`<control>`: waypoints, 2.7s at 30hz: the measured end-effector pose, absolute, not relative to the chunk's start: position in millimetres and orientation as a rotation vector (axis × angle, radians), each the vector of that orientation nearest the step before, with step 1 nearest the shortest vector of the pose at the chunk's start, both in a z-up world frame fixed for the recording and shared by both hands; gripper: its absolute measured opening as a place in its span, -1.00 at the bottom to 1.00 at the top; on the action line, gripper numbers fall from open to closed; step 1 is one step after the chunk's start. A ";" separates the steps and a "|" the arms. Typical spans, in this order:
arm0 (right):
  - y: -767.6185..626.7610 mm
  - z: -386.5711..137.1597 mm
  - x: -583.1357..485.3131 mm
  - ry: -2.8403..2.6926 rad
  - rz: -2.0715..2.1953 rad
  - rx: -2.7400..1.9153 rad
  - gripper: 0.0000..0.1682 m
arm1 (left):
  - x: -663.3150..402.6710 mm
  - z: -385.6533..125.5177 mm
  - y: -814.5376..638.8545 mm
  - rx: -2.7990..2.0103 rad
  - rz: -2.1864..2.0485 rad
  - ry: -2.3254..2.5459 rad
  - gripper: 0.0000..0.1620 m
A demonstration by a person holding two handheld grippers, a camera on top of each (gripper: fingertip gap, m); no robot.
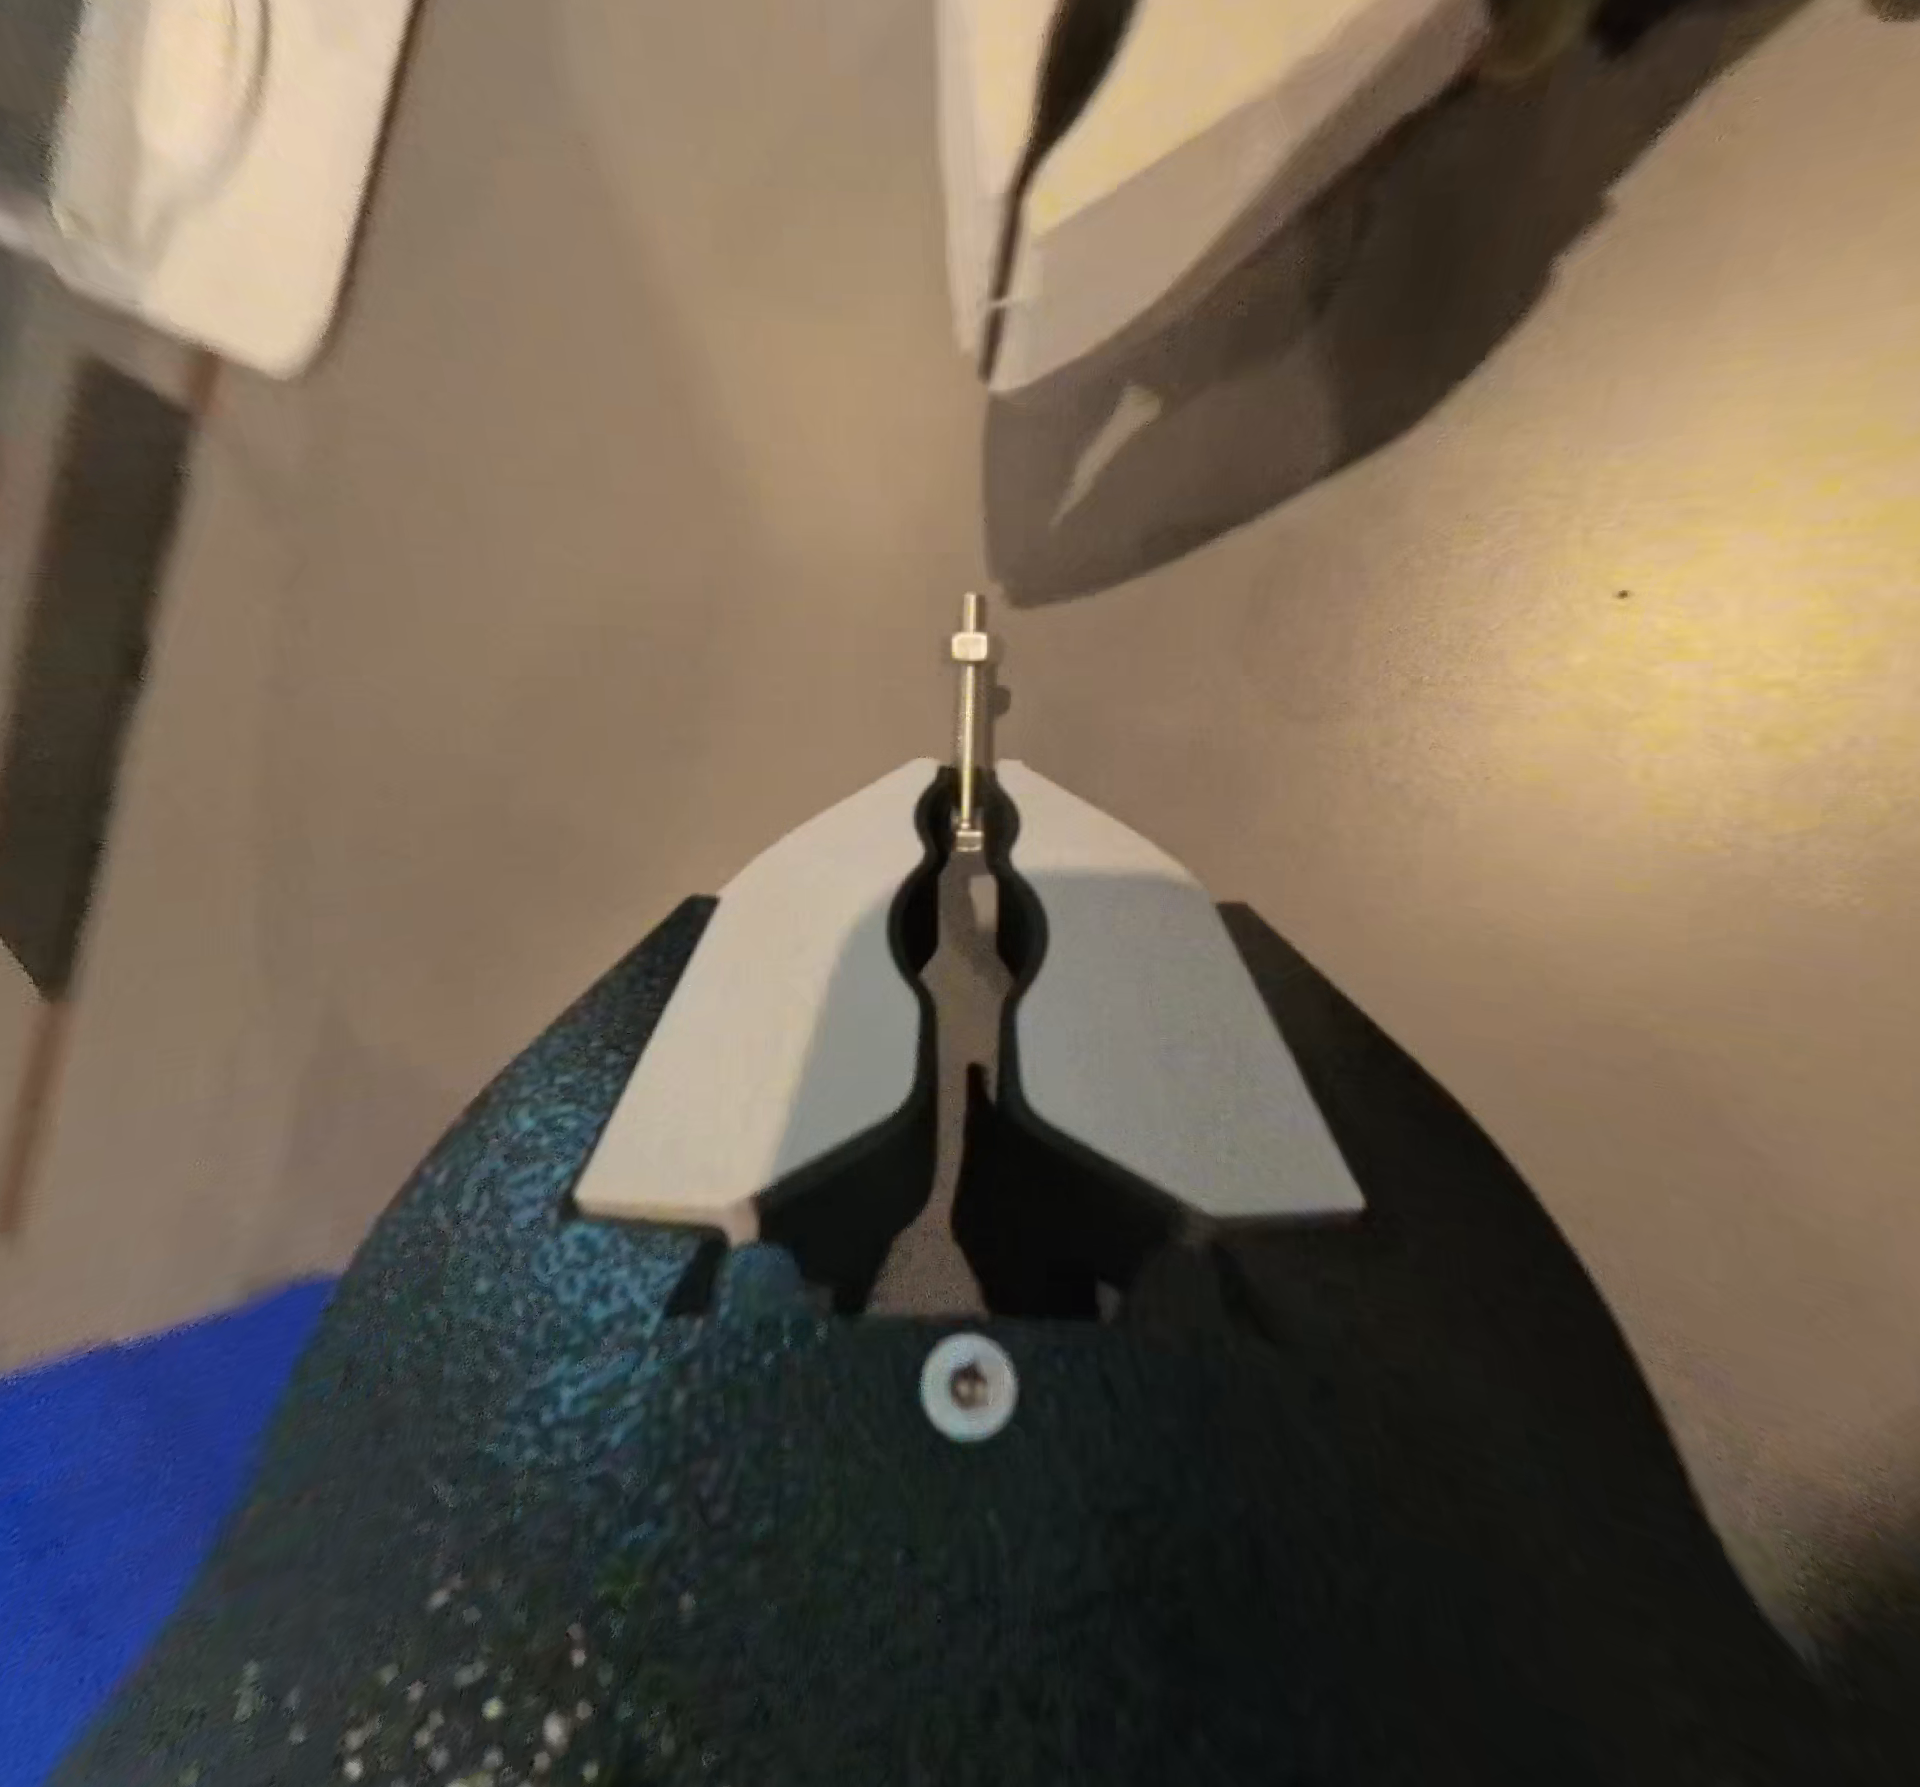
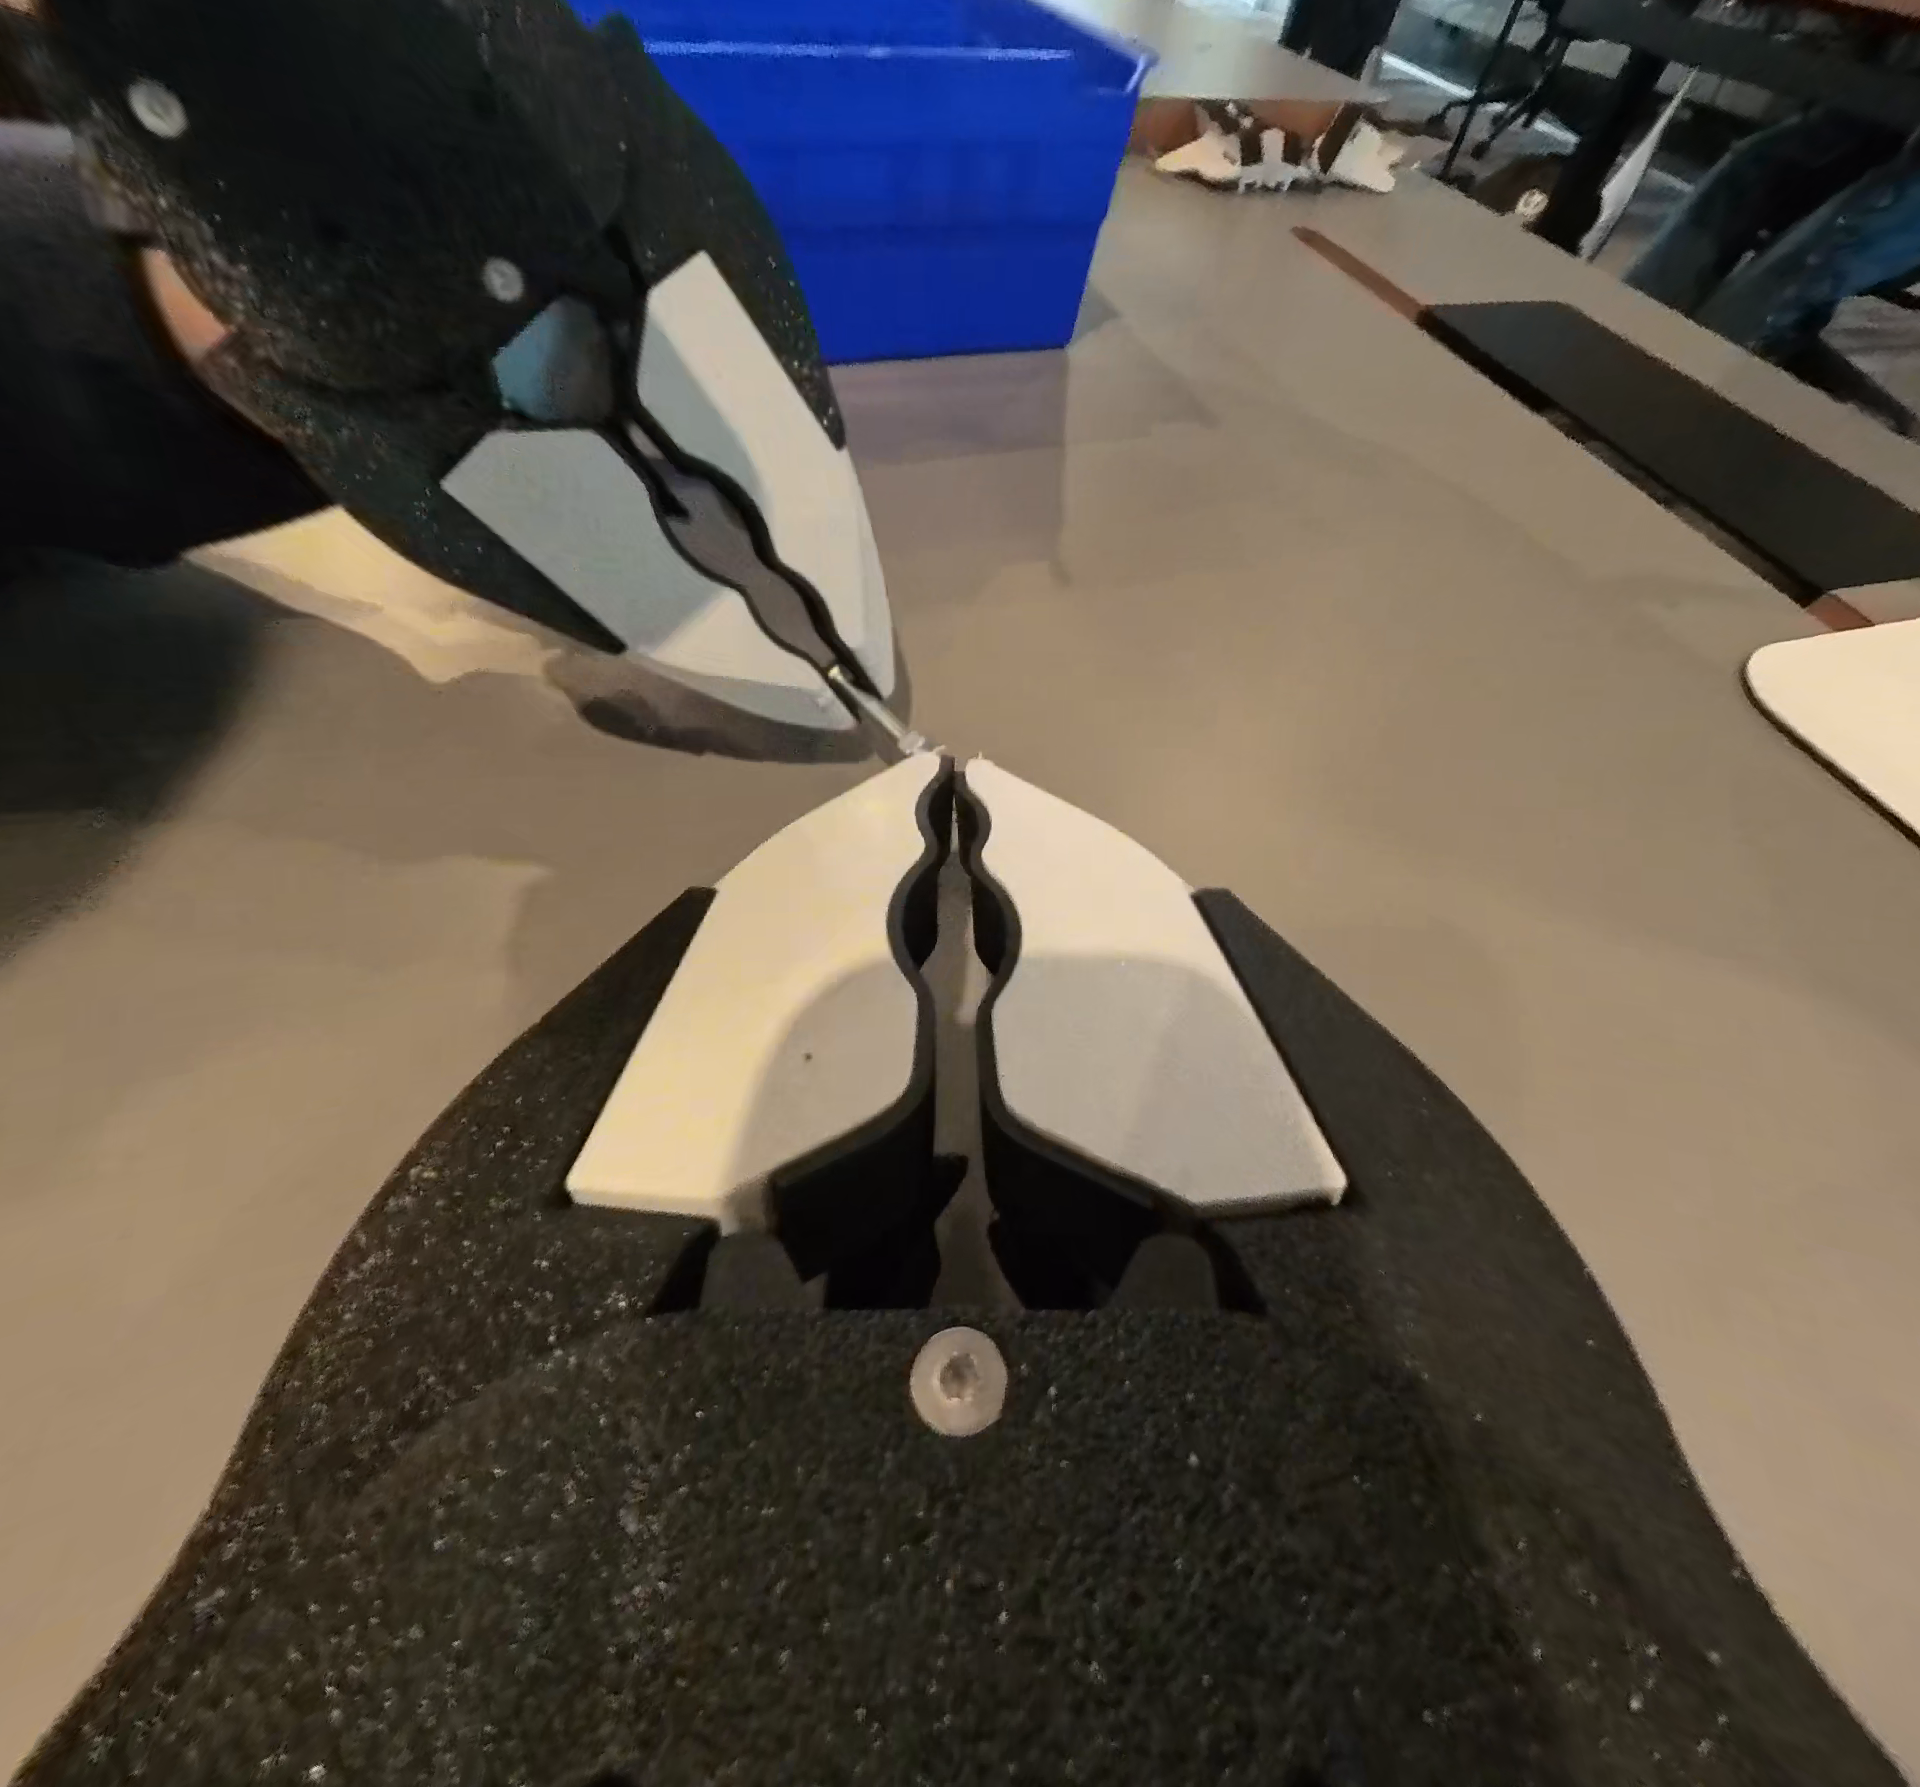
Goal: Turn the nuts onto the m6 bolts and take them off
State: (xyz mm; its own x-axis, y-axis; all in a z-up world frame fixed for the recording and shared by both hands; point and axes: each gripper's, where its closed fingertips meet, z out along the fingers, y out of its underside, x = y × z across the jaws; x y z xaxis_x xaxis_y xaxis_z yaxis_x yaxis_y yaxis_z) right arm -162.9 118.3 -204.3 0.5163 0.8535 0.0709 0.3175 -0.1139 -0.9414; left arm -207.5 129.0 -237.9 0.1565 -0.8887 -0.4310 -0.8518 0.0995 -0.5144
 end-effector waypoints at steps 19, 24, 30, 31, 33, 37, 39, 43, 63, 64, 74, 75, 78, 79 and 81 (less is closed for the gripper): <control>106.0 -217.8 -170.2 -1.109 0.688 -1.753 -0.87 | -173.3 -213.8 110.3 -1.234 -0.309 1.820 -0.94; 108.9 -211.9 -168.6 -1.071 0.702 -1.726 -0.88 | -170.8 -208.6 116.3 -1.233 -0.313 1.724 -0.91; 105.2 -211.1 -169.7 -1.094 0.726 -1.710 -0.88 | -168.9 -215.1 118.7 -1.274 -0.309 1.720 -0.73; 104.7 -210.9 -169.8 -1.097 0.729 -1.708 -0.88 | -168.7 -215.5 118.0 -1.271 -0.314 1.725 -0.73; 104.3 -210.4 -169.8 -1.098 0.736 -1.706 -0.88 | -168.2 -215.8 117.5 -1.270 -0.317 1.727 -0.73; 105.3 -210.2 -169.9 -1.096 0.720 -1.701 -0.88 | -168.3 -213.9 121.4 -1.276 -0.306 1.697 -0.63; 105.8 -210.5 -170.1 -1.098 0.709 -1.700 -0.88 | -169.2 -214.1 121.7 -1.293 -0.327 1.690 -0.59; 110.9 -207.8 -166.0 -1.064 0.677 -1.693 -0.88 | -173.2 -221.3 122.1 -1.342 -0.358 1.702 -0.44; 103.1 -209.4 -176.5 -1.101 0.697 -1.692 -0.64 | -191.0 -244.0 128.7 -1.307 -0.096 1.849 -0.87; 101.2 -211.3 -178.8 -1.113 0.709 -1.697 -0.64 | -192.8 -247.5 128.1 -1.309 -0.080 1.874 -0.87; 99.8 -230.8 -189.2 -1.247 0.526 -1.732 -0.64 | -192.8 -252.0 126.0 -1.358 -0.222 1.851 -0.87; 100.3 -231.5 -189.8 -1.251 0.512 -1.731 -0.64 | -192.8 -252.1 126.1 -1.362 -0.237 1.847 -0.87; 102.7 -234.8 -189.7 -1.257 0.469 -1.743 -0.64 | -192.7 -252.4 126.1 -1.375 -0.268 1.837 -0.87; 102.3 -235.0 -189.8 -1.262 0.467 -1.742 -0.64 | -192.7 -252.5 126.1 -1.381 -0.280 1.832 -0.87; 96.6 -234.0 -191.6 -1.293 0.504 -1.719 -0.88 | -192.7 -252.8 126.2 -1.395 -0.304 1.824 -0.87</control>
